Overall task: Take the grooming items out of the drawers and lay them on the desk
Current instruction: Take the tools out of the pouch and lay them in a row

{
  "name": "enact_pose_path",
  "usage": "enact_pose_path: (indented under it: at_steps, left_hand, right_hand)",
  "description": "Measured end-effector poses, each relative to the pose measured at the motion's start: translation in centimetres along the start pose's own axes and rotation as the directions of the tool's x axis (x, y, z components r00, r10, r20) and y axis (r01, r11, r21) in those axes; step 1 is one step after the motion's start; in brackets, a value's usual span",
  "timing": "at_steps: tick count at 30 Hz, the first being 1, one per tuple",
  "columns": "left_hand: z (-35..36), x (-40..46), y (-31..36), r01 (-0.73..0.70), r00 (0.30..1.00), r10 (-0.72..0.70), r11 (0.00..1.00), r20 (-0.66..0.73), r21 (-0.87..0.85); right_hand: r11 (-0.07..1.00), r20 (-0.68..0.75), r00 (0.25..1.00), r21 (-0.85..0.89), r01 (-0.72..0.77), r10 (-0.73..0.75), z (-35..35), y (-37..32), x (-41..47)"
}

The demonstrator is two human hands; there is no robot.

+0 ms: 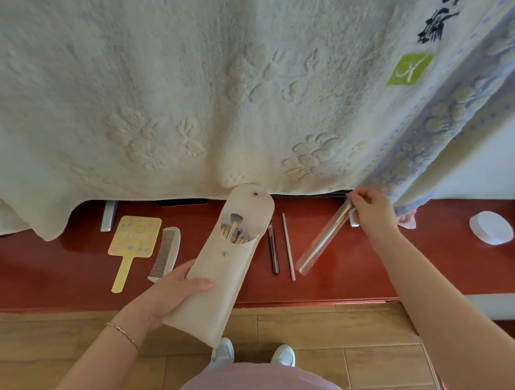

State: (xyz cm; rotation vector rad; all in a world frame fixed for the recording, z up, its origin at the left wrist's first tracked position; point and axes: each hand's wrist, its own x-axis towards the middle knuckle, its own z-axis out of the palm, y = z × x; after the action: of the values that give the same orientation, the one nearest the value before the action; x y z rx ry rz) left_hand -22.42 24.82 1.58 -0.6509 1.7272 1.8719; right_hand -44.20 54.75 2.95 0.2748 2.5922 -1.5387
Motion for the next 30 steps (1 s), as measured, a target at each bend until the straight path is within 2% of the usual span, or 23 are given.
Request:
enact_pose_path:
  at_steps: [4,9,15,19,25,27,30]
  left_hand:
    - [1.1,-0.1,-0.1,0.005,1.0,-0.005,1.0,-0.005,0.001]
    - [1.7,-0.2,-0.5,0.035,0.998,-0.034,0.999,-0.047,0.013]
    - [2.1,-0.8,-0.6,0.058,0.993,-0.055,0.998,-0.103,0.027]
    - [2.4,-1.0,-0.3,0.041,0.995,-0.044,0.999,-0.086,-0.035]
    - [2.8,-0.7,0.9,0.009,0.999,-0.011,0.999,-0.047,-0.037]
    - [2.9,-0.3,1.0,0.008,0.999,-0.009,1.0,-0.038,-0.021]
    - [3.2,0.2,1.4,0.007,1.0,-0.007,1.0,0.0,0.028]
  right_hand:
    - [0.961,0.194,0.98,-0.257,0.101,-0.051,2.1,2.1,1.4]
    - [0.919,0.323,0.946,-0.359,0.16,-0.038,4.5,3.1,2.4]
    - [0.876,0.326,0.943,-0.43,0.217,-0.073,6.1,3.8,2.9]
    - [0.828,0.33,0.94,-0.501,0.25,-0.084,6.6,4.5,2.9]
    - [0.835,0.268,0.953,-0.484,0.261,-0.142,6.5,4.0,1.9]
    - [0.89,0.234,0.961,-0.392,0.232,-0.148,6.1,3.0,0.6]
    - [0.966,0.15,0.972,-0.164,0.202,-0.178,5.7,0.5,-2.8]
